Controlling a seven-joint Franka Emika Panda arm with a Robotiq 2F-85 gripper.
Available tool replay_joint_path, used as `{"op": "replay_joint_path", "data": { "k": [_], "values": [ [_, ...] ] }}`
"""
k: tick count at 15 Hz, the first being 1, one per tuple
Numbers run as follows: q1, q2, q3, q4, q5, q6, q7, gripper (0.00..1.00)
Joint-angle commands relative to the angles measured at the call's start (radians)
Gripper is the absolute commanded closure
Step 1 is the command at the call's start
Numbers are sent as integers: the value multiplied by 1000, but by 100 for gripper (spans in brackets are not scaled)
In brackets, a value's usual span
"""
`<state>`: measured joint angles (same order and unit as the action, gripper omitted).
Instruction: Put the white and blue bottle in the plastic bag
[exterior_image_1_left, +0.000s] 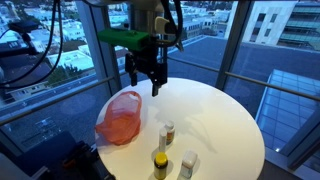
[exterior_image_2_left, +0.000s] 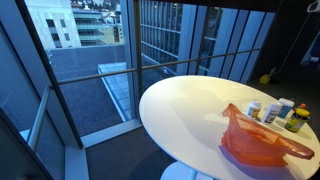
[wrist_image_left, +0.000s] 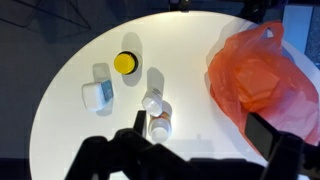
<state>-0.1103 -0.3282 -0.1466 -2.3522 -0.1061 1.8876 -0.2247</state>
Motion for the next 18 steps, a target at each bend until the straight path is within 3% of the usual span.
{"op": "replay_joint_path", "data": {
  "k": [1, 4, 9, 18],
  "values": [
    [-7, 23, -6, -57, -14, 120, 13, 0],
    [-13, 39, -4, -100, -25, 211, 17, 0],
    [-8, 50, -4, -90, -4, 196, 4, 0],
    [-24, 113, -47, -138, 13, 355, -34, 0]
  ]
}}
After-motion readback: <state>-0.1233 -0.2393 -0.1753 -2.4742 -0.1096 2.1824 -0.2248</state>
